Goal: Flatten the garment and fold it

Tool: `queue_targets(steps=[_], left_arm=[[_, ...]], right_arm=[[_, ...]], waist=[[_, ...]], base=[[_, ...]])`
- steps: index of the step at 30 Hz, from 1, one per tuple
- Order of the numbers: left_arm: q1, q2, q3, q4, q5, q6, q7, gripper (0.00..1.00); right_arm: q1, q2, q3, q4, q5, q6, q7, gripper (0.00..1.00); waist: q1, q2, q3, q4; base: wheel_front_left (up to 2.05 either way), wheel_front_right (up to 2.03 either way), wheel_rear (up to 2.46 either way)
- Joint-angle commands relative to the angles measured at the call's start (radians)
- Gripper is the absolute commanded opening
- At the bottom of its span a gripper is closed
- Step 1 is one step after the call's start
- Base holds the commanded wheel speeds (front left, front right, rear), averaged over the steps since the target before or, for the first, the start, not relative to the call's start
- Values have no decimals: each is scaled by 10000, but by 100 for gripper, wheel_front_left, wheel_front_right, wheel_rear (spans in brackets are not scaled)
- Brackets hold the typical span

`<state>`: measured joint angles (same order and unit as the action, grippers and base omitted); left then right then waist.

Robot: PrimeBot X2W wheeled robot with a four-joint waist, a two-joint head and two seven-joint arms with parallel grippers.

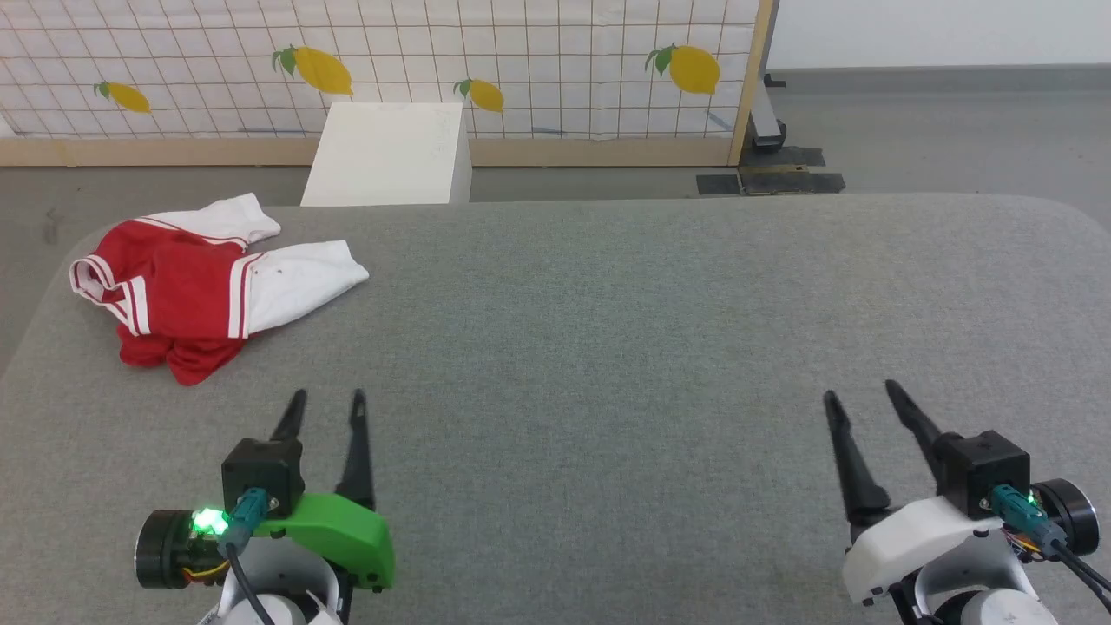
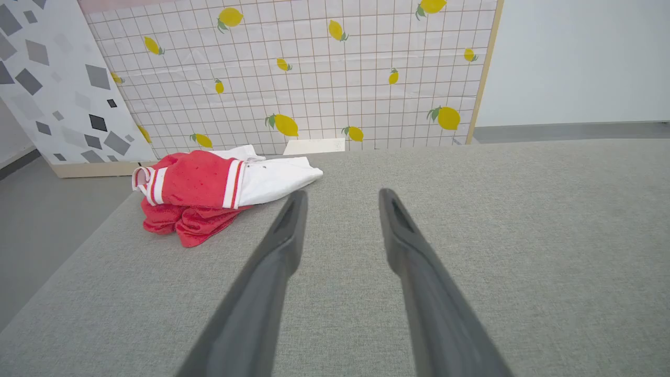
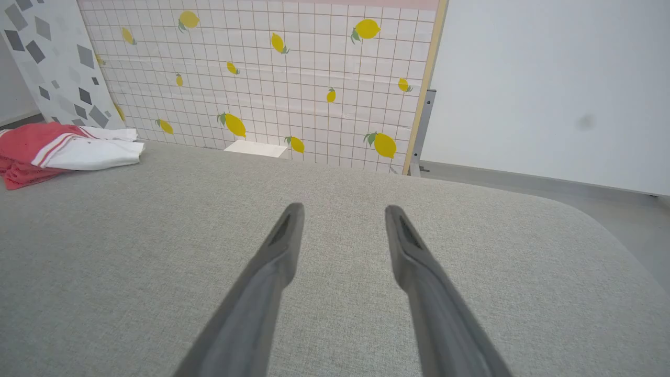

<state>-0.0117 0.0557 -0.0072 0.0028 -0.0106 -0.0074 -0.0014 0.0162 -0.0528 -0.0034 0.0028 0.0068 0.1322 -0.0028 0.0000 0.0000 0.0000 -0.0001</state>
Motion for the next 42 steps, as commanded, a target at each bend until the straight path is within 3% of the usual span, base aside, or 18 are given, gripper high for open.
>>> queue_targets(steps=[1,23,42], left_arm=[[2,0,-2,0,-2,2,-5,100],[158,-8,22,-37,-167,192,-449,100],[410,20,258,-64,-290,247,-840,100]], right_arm=[[1,0,-8,2,4,2,-5,100],[51,5,-600,122,173,-1,-447,100],[75,8,-547,316,262,-4,-836,100]], waist=[[0,0,1,0],[0,0,-14,221],[0,0,-157,1561]], base=[[0,0,0],[0,0,0],[0,0,0]])
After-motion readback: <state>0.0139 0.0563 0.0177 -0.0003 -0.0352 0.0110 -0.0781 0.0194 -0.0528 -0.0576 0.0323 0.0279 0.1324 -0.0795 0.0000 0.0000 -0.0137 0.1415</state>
